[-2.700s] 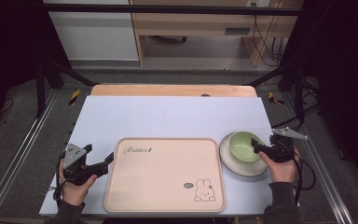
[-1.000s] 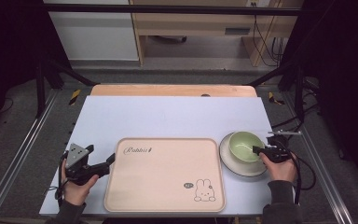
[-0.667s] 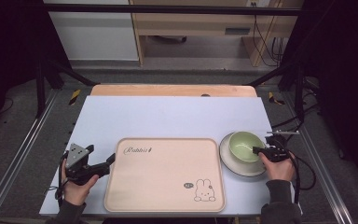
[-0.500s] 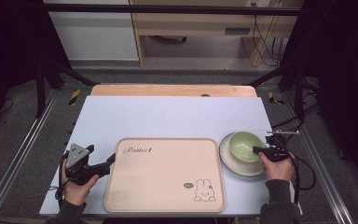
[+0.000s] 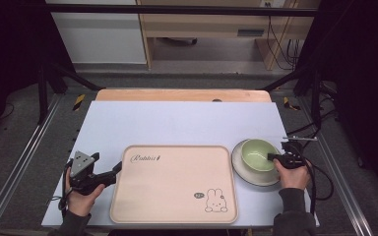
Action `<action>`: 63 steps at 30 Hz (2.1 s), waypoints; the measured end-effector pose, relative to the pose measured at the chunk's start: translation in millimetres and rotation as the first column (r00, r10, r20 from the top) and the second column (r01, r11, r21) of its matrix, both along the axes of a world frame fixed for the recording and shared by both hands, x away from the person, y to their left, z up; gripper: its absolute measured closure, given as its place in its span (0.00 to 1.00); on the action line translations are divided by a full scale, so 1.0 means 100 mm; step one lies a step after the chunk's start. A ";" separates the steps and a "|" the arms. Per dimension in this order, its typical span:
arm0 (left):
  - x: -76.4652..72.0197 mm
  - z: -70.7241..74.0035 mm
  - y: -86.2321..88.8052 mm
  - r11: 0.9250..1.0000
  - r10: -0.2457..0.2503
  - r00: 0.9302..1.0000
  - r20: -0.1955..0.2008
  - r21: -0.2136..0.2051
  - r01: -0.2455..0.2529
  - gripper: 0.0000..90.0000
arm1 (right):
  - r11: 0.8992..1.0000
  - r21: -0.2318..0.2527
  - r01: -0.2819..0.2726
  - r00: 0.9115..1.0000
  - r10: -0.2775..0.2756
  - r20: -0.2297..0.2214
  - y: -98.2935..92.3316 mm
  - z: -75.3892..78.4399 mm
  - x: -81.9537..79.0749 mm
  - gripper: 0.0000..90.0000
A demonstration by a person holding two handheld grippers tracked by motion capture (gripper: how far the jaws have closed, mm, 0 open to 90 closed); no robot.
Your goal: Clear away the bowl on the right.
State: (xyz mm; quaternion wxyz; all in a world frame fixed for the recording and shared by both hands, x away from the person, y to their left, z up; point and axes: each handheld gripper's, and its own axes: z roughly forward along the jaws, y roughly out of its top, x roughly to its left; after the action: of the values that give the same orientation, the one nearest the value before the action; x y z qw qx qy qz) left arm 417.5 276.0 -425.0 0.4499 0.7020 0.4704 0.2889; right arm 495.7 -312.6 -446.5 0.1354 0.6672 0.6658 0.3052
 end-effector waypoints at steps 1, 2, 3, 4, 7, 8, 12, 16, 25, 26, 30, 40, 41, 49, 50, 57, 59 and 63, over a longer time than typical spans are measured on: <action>0.00 0.00 0.00 1.000 0.000 1.000 0.000 0.000 0.000 0.14 | 1.000 0.002 0.000 1.000 0.000 -0.001 0.00 0.00 0.00 0.92; 0.00 0.00 0.00 1.000 0.000 1.000 0.000 0.000 0.000 0.14 | 1.000 0.012 0.003 1.000 -0.003 -0.006 0.00 0.01 0.00 0.92; 0.00 0.00 0.00 1.000 0.000 1.000 0.000 0.000 0.000 0.14 | 1.000 0.014 0.004 1.000 -0.004 -0.009 0.00 0.01 0.00 0.92; 0.00 0.00 0.00 1.000 0.001 1.000 0.000 0.000 -0.001 0.14 | 1.000 0.002 -0.003 1.000 0.003 -0.007 -0.01 0.00 0.01 0.92; 0.00 0.00 0.00 1.000 0.001 1.000 0.000 0.001 -0.001 0.14 | 1.000 0.023 0.009 1.000 -0.008 -0.017 0.00 0.01 0.01 0.93; 0.00 0.00 0.00 1.000 0.001 1.000 0.000 0.001 -0.001 0.14 | 1.000 0.023 0.009 1.000 -0.008 -0.017 0.00 0.01 0.01 0.93; 0.00 0.00 0.00 1.000 0.001 1.000 0.000 0.001 -0.001 0.14 | 1.000 0.023 0.010 1.000 -0.010 -0.019 -0.01 0.00 0.01 0.93; 0.00 0.00 0.00 1.000 0.001 1.000 0.001 -0.001 -0.001 0.15 | 1.000 0.019 0.012 1.000 -0.012 -0.022 -0.01 0.01 0.01 0.93; 0.00 0.01 0.00 1.000 0.002 1.000 0.000 -0.002 -0.002 0.15 | 1.000 0.019 0.016 1.000 -0.016 -0.020 -0.01 0.02 0.00 0.93; 0.00 0.01 0.00 1.000 0.002 1.000 0.001 -0.002 -0.002 0.15 | 0.999 0.026 0.019 1.000 -0.018 -0.022 0.00 0.03 -0.01 0.93; 0.00 0.01 0.00 1.000 0.001 1.000 0.003 -0.002 -0.001 0.15 | 1.000 0.011 0.012 1.000 -0.012 -0.008 0.01 0.04 -0.02 0.93; -0.01 0.02 0.00 1.000 -0.002 1.000 0.006 -0.002 0.002 0.15 | 1.000 0.001 0.001 1.000 -0.001 0.009 0.03 0.11 -0.05 0.93; -0.01 0.02 0.00 1.000 -0.003 1.000 0.006 -0.001 0.003 0.15 | 1.000 -0.002 0.003 1.000 -0.003 0.008 0.04 0.12 -0.05 0.93; -0.01 0.02 0.00 1.000 -0.003 1.000 0.006 -0.003 0.003 0.15 | 1.000 -0.022 -0.003 1.000 0.003 0.010 0.06 0.14 -0.06 0.93; -0.01 0.02 0.00 1.000 -0.002 1.000 0.007 -0.005 0.002 0.15 | 1.000 -0.014 0.000 1.000 0.000 0.007 0.07 0.15 -0.07 0.93; -0.01 0.02 0.00 1.000 -0.003 1.000 0.007 -0.005 0.003 0.15 | 1.000 -0.015 -0.003 1.000 0.003 0.007 0.05 0.16 -0.07 0.93; -0.01 0.02 0.00 1.000 -0.003 1.000 0.007 -0.005 0.003 0.15 | 1.000 -0.011 -0.002 1.000 0.002 0.008 0.05 0.16 -0.08 0.93; -0.01 0.02 0.00 1.000 -0.004 1.000 0.008 -0.006 0.004 0.15 | 1.000 0.000 -0.006 1.000 0.006 0.024 0.04 0.19 -0.09 0.93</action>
State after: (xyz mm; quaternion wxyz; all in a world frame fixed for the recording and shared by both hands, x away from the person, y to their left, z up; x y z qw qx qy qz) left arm 416.2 275.7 -422.6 0.4544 0.7005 0.4682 0.2893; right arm 486.4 -309.0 -427.3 0.1424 0.6615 0.6662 0.3136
